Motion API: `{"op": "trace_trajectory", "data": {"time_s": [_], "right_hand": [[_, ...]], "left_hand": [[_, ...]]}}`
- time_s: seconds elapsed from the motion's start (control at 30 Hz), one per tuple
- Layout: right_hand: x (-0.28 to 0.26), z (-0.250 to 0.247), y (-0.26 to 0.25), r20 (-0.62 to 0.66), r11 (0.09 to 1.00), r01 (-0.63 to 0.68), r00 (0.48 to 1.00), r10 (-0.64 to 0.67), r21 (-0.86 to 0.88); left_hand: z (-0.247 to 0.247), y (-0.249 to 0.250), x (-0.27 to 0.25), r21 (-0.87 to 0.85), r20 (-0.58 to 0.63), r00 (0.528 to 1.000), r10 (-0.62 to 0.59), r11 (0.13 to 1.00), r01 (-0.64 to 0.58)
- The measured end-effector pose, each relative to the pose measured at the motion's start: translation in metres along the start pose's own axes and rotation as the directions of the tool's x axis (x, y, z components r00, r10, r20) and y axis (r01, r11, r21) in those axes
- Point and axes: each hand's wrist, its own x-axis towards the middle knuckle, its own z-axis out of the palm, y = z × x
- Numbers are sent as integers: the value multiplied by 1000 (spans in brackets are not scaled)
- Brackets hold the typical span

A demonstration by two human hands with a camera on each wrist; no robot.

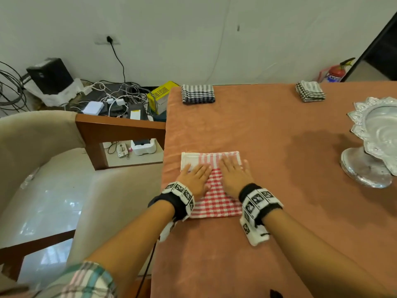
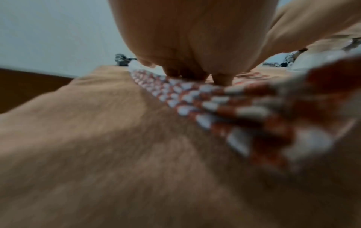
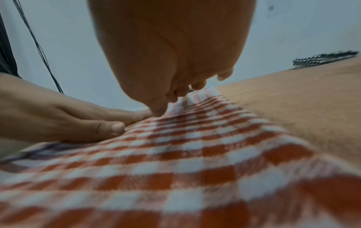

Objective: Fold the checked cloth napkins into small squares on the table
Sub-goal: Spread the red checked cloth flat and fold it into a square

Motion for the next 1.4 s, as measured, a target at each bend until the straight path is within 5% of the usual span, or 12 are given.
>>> {"op": "trace_trajectory", "data": {"time_s": [0.07,0.2,0.3,0.37,0.53,0.77,0.93,1.07,1.17,1.4], "right_hand": [[14,0,8,49,1000,15,999,-14,-9],[4,-3,35,77,958,-239,970,229,158],[-25,3,32,-36,989,-80,996,85,127],[-51,15,30,-58,995,70,996,-66,65],[-85,40,34,37,999,47,998,-46,-11],[-79,37,15,-102,979,-3,995,-18,-203],[-80,21,21,-143,982,44,987,-71,-185],[-111,20,34,-34,989,148,988,-149,-19],[-144,22,40,32,952,167,983,-181,257],[-121,14,40,-123,788,104,992,-36,607]], "left_hand": [[4,-14,-1,-59,-4,997,-78,995,78],[-2,-34,-18,16,-24,991,-130,991,130],[-4,-23,-44,-25,-180,977,116,992,-122],[4,-19,-59,22,-277,903,328,942,-335],[33,-25,-70,260,-208,871,446,883,-390],[26,7,-74,332,-252,919,302,919,-211],[9,22,-88,-10,-200,980,16,1000,-18],[15,30,-115,-204,-160,987,35,977,-68],[19,32,-140,-468,-94,992,89,875,-123],[6,19,-118,-693,-256,933,-253,721,5]]}}
